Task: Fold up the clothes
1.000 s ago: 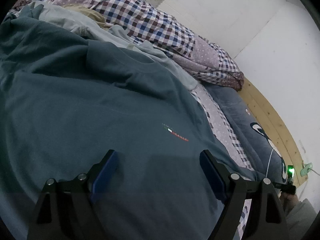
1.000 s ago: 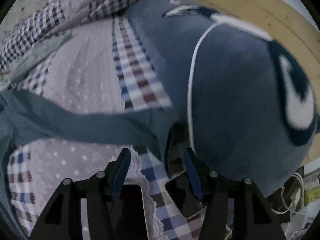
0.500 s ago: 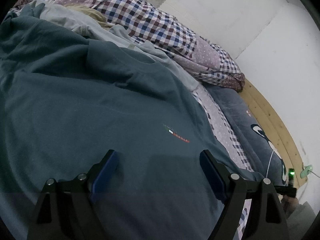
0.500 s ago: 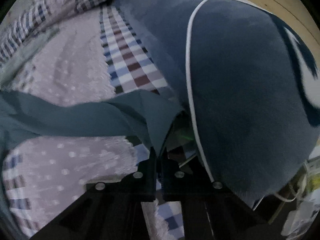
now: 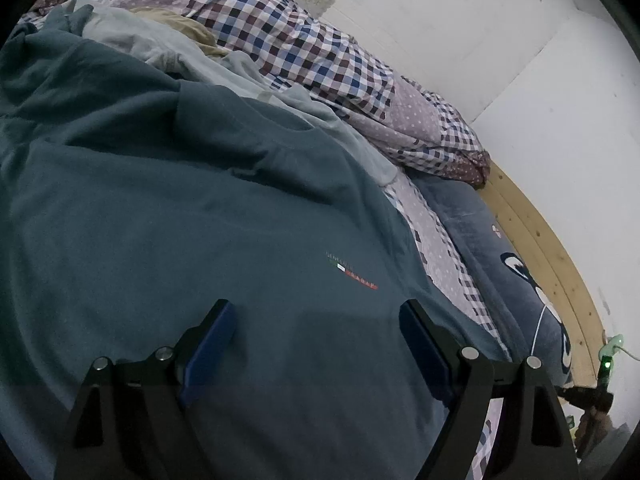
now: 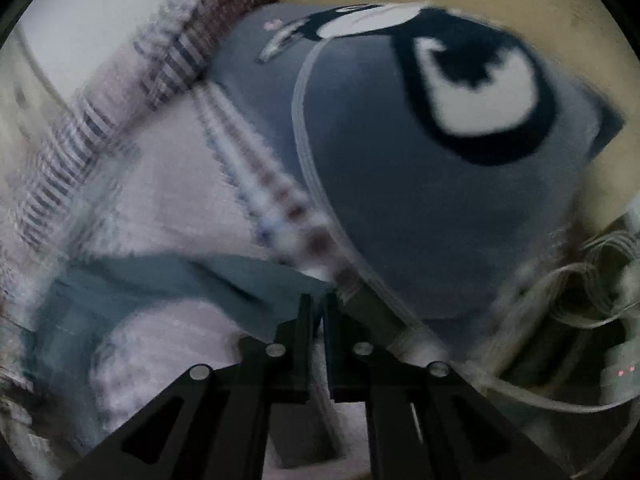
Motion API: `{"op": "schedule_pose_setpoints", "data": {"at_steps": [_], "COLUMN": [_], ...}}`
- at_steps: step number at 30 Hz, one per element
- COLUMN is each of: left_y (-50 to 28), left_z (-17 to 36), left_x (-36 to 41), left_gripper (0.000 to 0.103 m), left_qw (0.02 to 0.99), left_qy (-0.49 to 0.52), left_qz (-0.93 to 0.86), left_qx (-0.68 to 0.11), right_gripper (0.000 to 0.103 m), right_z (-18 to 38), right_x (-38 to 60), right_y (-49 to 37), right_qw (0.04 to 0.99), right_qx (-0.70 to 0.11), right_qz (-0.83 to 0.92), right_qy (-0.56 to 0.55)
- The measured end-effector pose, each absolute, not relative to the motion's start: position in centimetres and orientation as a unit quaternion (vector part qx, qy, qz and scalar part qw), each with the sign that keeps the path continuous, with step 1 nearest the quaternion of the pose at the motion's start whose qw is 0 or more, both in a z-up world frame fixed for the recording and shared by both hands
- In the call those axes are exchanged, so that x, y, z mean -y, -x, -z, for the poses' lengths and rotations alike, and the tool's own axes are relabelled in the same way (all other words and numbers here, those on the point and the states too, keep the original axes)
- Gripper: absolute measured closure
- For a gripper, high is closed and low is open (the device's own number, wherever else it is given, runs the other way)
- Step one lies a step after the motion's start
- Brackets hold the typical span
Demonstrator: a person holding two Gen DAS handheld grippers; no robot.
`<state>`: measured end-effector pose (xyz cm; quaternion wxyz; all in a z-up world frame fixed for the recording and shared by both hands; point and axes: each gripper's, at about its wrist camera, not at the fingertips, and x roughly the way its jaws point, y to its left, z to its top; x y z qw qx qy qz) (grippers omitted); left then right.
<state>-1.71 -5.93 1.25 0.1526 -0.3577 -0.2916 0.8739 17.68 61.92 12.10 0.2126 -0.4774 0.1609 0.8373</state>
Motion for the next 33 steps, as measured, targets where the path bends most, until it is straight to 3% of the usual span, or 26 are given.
{"op": "schedule_pose_setpoints", "data": {"at_steps": [1, 4, 5, 6, 14, 25, 30, 33], "left_y": [1.7, 1.7, 1.7, 1.7, 1.7, 1.8, 1.8, 1.8], "left_z": [-1.3, -1.3, -1.3, -1.3, -1.4, -1.4, -1.4, -1.4], "left_x": [5.9, 5.9, 5.9, 5.9, 5.9, 5.7, 5.7, 5.8], "left_gripper": [0.016, 0.016, 0.016, 0.016, 0.016, 0.016, 0.016, 0.016], "left_qw": [0.153, 0.152, 0.152, 0.151, 0.150, 0.149, 0.150, 0.151], "left_qy": [0.358, 0.357, 0.358, 0.358, 0.358, 0.358, 0.358, 0.358], "left_qz": [-0.874, -0.874, -0.874, -0.875, -0.875, -0.876, -0.876, -0.875], "left_qx": [0.292, 0.291, 0.291, 0.290, 0.291, 0.286, 0.287, 0.289], "right_gripper": [0.096, 0.074, 0.063, 0.059, 0.059, 0.064, 0.101, 0.102], "right_z": [-12.0, -11.7, -11.5, -11.4, -4.9, 0.2, 0.1, -1.6], "right_x": [-61.5, -59.5, -58.6, -57.6, -51.6, -53.9, -54.5, -54.7], "right_y": [-17.8, -18.1, -17.9, -17.7, -15.9, -14.3, -13.4, -13.3], "right_qw": [0.216, 0.199, 0.185, 0.171, 0.134, 0.116, 0.119, 0.115], "right_qx": [-0.141, -0.081, -0.056, -0.025, 0.287, 0.344, 0.340, 0.304], "right_qz": [-0.838, -0.847, -0.850, -0.852, -0.785, -0.751, -0.753, -0.770], "right_qy": [0.482, 0.486, 0.490, 0.495, 0.532, 0.552, 0.551, 0.549]}}
